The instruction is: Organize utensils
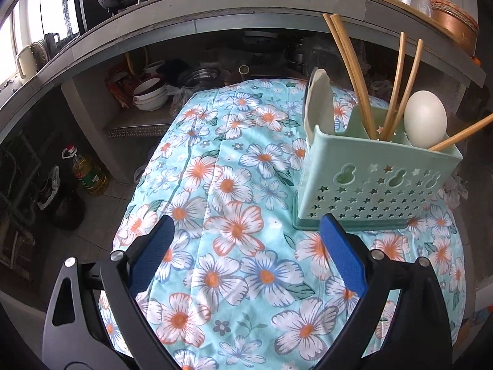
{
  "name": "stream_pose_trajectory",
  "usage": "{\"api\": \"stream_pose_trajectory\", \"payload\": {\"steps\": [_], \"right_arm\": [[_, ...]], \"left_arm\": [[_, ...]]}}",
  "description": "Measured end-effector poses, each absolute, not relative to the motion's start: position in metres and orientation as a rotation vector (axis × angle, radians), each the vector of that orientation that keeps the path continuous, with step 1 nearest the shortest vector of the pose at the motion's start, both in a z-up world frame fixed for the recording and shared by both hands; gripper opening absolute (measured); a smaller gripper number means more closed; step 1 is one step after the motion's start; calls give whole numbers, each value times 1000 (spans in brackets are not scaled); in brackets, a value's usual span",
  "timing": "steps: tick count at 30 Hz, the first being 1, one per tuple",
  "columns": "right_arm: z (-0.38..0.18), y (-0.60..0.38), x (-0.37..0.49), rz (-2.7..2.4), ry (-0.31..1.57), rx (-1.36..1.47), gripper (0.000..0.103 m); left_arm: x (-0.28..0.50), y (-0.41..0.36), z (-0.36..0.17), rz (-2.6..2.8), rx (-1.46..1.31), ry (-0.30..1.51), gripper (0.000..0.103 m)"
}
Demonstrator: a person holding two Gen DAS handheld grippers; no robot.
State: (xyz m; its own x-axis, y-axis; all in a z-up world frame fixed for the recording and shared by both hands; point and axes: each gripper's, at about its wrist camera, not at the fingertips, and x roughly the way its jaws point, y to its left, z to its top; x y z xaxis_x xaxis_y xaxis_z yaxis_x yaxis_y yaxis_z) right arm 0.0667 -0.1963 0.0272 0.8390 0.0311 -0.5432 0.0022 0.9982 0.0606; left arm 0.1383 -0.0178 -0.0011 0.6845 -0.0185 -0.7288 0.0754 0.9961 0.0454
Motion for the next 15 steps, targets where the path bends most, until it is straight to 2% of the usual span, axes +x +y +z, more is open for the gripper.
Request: {"api": "stream_pose_trajectory", "payload": {"steps": [7, 15], "right_arm": [[-8, -203, 67, -47, 697, 85, 82], [-9, -203, 54, -76, 668, 90, 82]], "left_arm": [[115, -28, -13, -16, 57, 839, 91], [103, -24, -3, 21, 47, 801, 91]]}}
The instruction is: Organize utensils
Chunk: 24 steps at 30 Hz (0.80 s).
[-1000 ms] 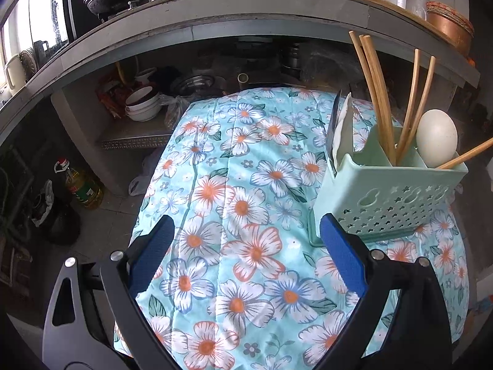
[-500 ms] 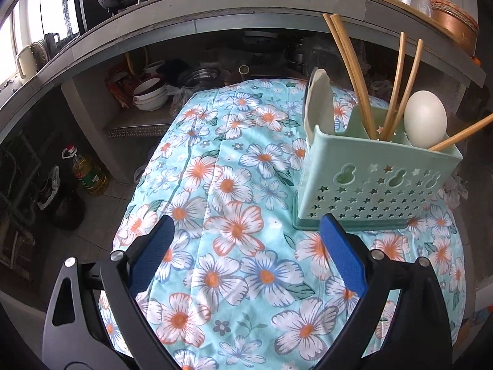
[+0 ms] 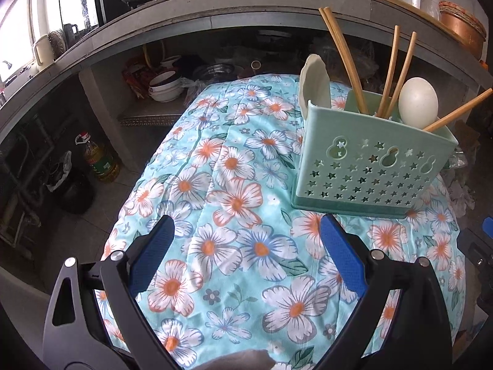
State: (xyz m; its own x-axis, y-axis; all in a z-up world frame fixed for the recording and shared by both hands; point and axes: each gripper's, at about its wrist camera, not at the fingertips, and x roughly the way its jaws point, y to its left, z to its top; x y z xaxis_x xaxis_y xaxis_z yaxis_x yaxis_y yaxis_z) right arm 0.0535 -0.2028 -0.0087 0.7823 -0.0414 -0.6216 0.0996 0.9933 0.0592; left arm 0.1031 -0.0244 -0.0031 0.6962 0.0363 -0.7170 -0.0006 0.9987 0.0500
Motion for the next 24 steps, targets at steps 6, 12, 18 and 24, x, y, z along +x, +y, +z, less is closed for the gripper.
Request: {"api": "stream_pose_trajectory", "payload": {"steps": [6, 12, 18, 24], "right_arm": [[1, -204, 38, -109, 623, 80, 82], [7, -209, 24, -130, 593, 93, 81], [14, -213, 13, -145, 563, 100, 81], [20, -215, 11, -158, 545, 104, 81]], "left_arm": [[94, -23, 6, 22, 57, 775, 91], [83, -14, 9, 45, 60, 770, 91], [71, 0, 14, 90, 66, 749, 91], [67, 14, 18, 124, 61, 740, 91]]}}
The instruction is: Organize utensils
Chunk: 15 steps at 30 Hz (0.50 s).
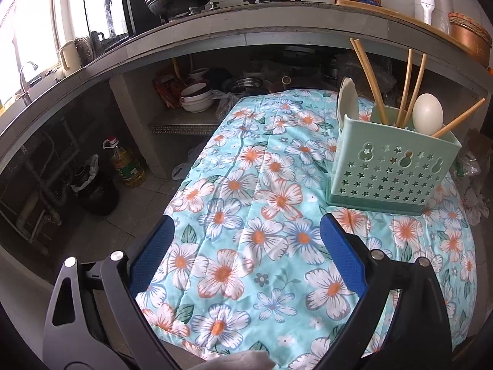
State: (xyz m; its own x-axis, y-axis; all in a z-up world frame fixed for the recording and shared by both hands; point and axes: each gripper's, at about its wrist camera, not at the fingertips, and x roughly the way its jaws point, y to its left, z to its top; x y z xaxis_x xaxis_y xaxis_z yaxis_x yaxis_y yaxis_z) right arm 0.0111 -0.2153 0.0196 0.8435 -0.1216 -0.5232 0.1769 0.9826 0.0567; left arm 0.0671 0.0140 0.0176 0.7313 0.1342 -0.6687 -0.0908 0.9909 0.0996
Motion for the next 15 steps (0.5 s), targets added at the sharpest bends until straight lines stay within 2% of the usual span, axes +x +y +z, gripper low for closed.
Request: {"api": "stream_pose_trajectory", "payload": {"steps": [15], "right_arm": [[24, -214, 8, -158, 534, 94, 82]], "left_arm": [[64, 18, 18, 125, 63, 735, 92]]}}
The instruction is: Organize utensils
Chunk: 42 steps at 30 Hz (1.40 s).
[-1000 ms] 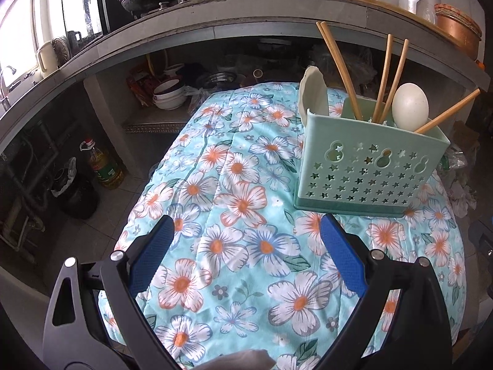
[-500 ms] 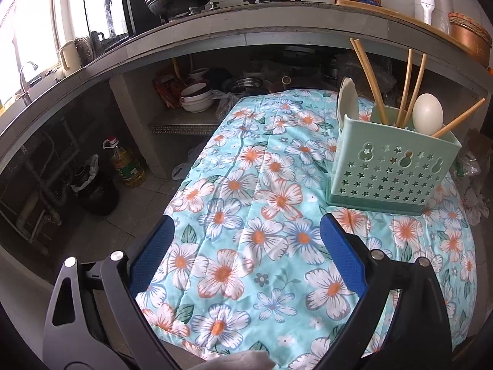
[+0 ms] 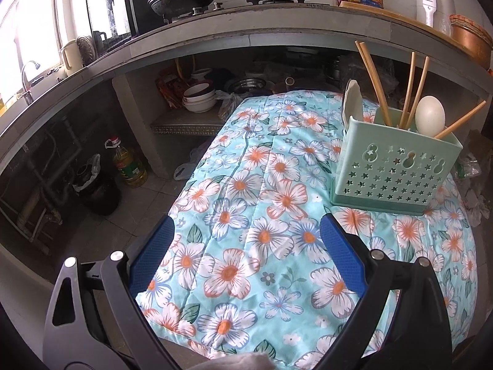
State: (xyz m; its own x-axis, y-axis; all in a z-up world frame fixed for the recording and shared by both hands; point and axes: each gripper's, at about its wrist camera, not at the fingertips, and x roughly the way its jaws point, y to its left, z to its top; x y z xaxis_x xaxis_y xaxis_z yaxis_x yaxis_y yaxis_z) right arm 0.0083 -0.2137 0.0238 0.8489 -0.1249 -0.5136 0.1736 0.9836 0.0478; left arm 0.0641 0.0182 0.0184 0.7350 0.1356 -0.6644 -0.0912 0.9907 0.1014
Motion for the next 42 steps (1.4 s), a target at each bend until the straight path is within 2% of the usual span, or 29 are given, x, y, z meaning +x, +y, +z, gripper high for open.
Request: {"api": "stream_pose_trajectory", "payload": {"steps": [42], "right_arm": [[25, -212, 7, -143, 536, 98, 81]], "left_arm": [[67, 19, 20, 117, 61, 738, 91]]}}
